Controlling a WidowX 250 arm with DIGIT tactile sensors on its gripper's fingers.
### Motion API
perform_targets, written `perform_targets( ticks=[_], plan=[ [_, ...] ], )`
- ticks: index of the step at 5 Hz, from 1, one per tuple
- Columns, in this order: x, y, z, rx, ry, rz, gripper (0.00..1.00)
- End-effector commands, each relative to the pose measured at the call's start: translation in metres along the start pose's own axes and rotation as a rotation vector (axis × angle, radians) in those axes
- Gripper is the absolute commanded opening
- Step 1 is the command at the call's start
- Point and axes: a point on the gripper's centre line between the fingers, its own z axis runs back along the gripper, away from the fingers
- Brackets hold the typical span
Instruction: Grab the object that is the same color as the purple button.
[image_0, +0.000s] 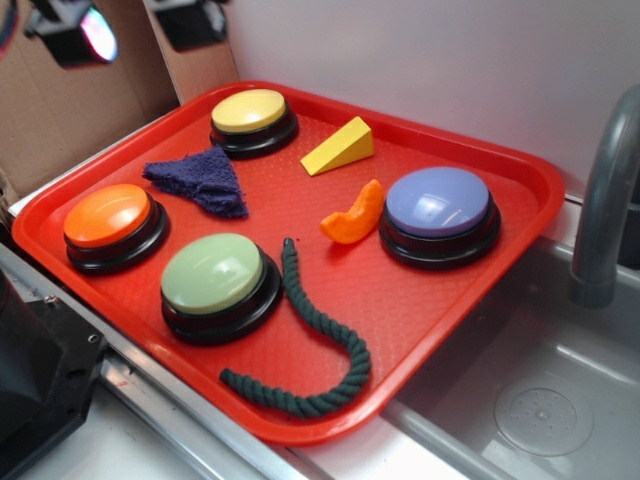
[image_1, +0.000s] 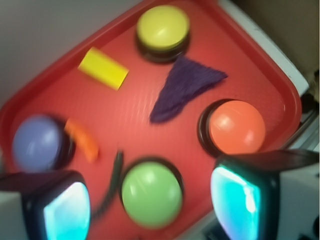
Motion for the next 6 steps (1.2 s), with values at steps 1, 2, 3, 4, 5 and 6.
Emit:
perform_targets(
  ticks=[1,2,3,4,5,6],
  plan=[
    [0.041,0.005,-0.075,0.159,-0.097,0.446,1.00],
    [0.051,0.014,-0.100,0.214,-0.115,0.550,1.00],
    [0.056,0.022,-0.119,0.246,-0.116,0.586,1.00],
    [0.058,0.027,-0.135,0.259,-0.099,0.591,1.00],
    [0.060,0.032,-0.145,0.281,-0.111,0.596,1.00],
    [0.062,0.039,-0.154,0.300,-0.057,0.611,1.00]
  ],
)
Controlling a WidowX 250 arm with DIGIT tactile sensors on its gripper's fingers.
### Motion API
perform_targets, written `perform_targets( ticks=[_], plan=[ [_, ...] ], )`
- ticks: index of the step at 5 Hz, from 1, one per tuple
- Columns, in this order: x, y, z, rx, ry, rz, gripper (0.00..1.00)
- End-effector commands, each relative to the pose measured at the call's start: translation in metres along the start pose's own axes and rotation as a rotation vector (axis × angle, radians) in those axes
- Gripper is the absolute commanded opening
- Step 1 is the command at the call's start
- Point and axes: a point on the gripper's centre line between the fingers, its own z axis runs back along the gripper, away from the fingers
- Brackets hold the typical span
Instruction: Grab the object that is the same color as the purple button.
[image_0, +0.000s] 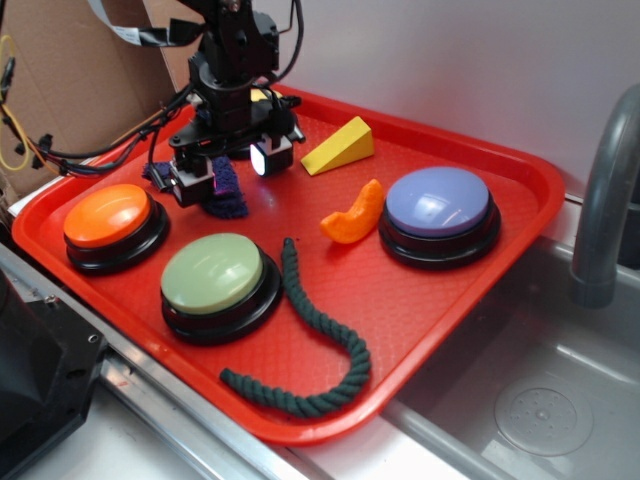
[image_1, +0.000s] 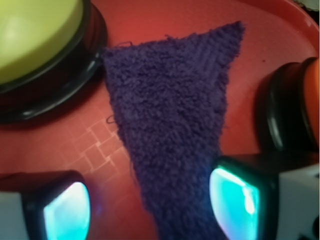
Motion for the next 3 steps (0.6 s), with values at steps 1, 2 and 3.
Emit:
perform_targets(
  ticks=[1,2,3],
  plan=[
    [0.0206,0.0084,-0.0062,-0.002,0.036,0.024,1.00],
    [0.0258,0.0089,-0.0108,-0.024,0.059,0.034,0.00],
    [0.0246,0.0087,-0.0079,-0.050,0.060,0.028,0.00]
  ],
)
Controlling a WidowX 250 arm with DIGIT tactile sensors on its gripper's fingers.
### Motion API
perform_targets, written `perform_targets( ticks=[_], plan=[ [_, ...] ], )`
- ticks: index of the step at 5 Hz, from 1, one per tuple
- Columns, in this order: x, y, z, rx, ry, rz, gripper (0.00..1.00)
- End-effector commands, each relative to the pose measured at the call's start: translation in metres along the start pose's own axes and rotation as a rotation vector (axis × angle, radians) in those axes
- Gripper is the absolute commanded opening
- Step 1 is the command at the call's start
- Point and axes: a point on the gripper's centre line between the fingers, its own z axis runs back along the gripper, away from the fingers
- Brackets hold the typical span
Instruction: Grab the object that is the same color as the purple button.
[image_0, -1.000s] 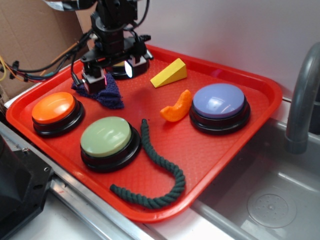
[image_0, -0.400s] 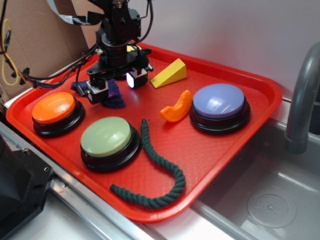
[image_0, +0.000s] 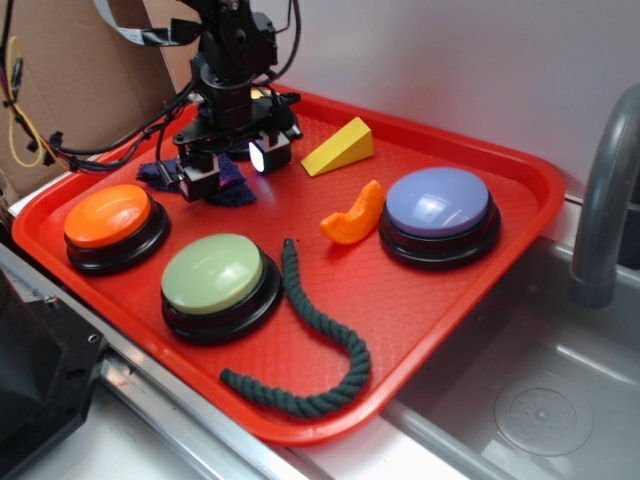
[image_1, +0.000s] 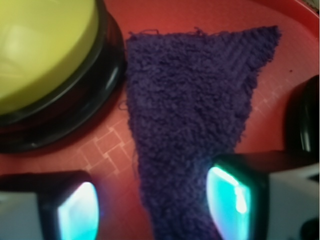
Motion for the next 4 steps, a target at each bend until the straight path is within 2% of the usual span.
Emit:
perform_targets(
  ticks=[1,2,4],
  plan=[
    [0.013,0.015,0.005,-0.063,-0.002,-0.004,0.00],
    [0.013,0.016,0.009,-0.095,0.006,-0.040,0.00],
    [0.017,0.008,0.051,-0.211,0.041,-0.210,0.00]
  ],
)
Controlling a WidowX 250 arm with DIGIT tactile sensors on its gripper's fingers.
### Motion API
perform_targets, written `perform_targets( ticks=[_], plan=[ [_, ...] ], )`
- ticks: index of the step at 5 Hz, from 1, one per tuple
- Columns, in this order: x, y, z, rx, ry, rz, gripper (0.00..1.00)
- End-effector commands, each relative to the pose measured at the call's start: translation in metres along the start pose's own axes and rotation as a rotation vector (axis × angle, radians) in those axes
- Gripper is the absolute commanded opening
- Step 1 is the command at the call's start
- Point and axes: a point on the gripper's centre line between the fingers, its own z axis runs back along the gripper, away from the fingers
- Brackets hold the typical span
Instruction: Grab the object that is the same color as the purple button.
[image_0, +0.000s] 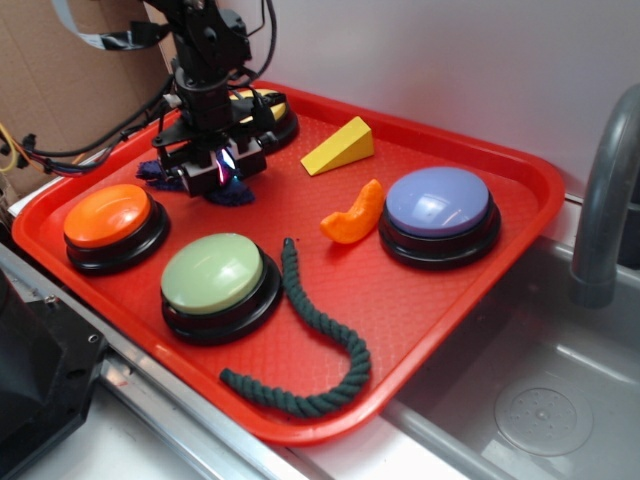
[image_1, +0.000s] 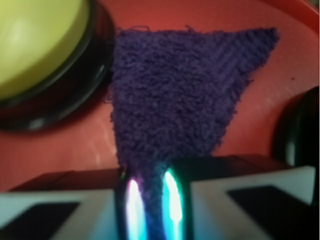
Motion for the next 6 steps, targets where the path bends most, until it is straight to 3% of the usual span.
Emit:
perform_targets(
  ticks=[1,3,4,6],
  plan=[
    [0.020,-0.011,0.071,-0.118,-0.003,-0.185,0.00],
    [0.012,-0.031,0.154,-0.169,0.111,-0.637,0.00],
    [0.009,-0.033,0.183,-0.196,0.097,-0.861,0.00],
    [0.017,-0.027,0.187,-0.308,0.170,-1.032,0.00]
  ],
)
